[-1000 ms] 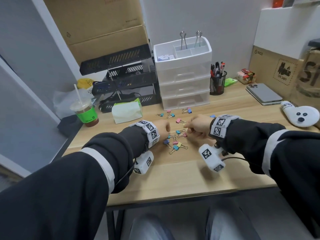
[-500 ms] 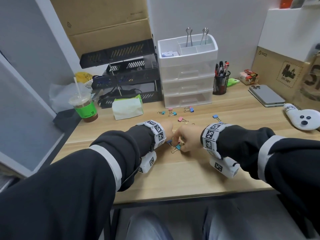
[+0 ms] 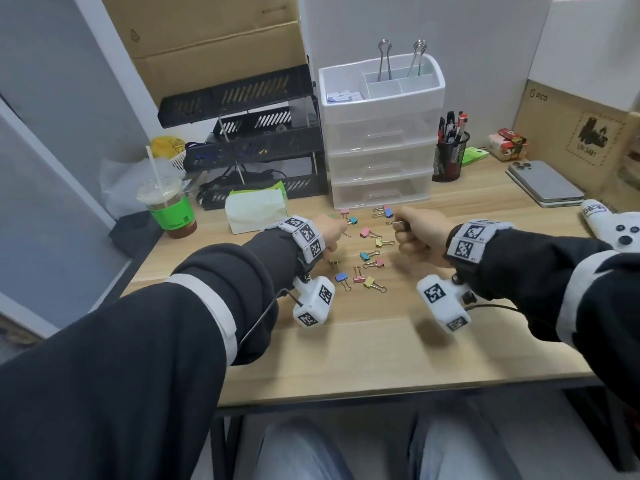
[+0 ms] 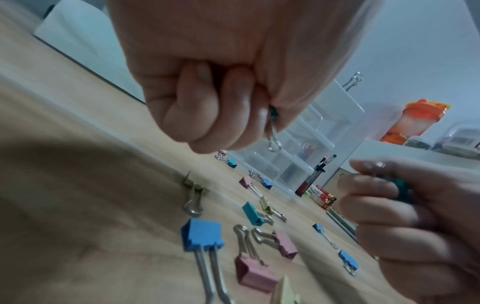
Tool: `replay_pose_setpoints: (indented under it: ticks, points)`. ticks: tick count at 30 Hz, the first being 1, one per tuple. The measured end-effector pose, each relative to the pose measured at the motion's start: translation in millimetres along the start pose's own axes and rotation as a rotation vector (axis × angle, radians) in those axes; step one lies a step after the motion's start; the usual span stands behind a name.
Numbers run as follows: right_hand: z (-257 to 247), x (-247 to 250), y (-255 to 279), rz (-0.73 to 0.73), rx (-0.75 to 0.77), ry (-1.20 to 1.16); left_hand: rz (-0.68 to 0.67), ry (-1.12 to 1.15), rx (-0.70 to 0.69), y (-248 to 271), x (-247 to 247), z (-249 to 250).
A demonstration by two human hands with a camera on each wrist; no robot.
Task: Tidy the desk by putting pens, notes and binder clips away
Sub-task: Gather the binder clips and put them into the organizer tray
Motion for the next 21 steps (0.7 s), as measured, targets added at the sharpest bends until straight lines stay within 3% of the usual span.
replay_pose_setpoints:
  ticks: [6, 12, 16, 21]
  points:
    - [10.3, -3.1, -7.1, -0.146, -0.156, -0.326, -0.050, -0.157, -0.065, -3.8, -12.5, 9.8]
    - [16.0, 14.7, -22.3, -0.065, -0.217, -0.464, -0.035, -0.257, -0.131, -6.4, -24.9, 26.1]
    - [19.9, 18.3, -29.7, -0.042, -0.285, -0.607, -0.026, -0.438, -0.199, -21.9, -31.1, 28.3]
    - [22.4, 16.4, -34.7, -0.043, -0.301, -0.613, -0.020, -0.475, -0.223, -32.0, -40.0, 30.1]
Point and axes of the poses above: each hand's wrist, its own y-axis away from the middle knuckle, its own x-axis out of the back of the hand, z = x × y, the point moved 9 cm from there along -y, towards the middle knuckle, and after that the axes turned 3 degrees about y, right-handed, at the moved point
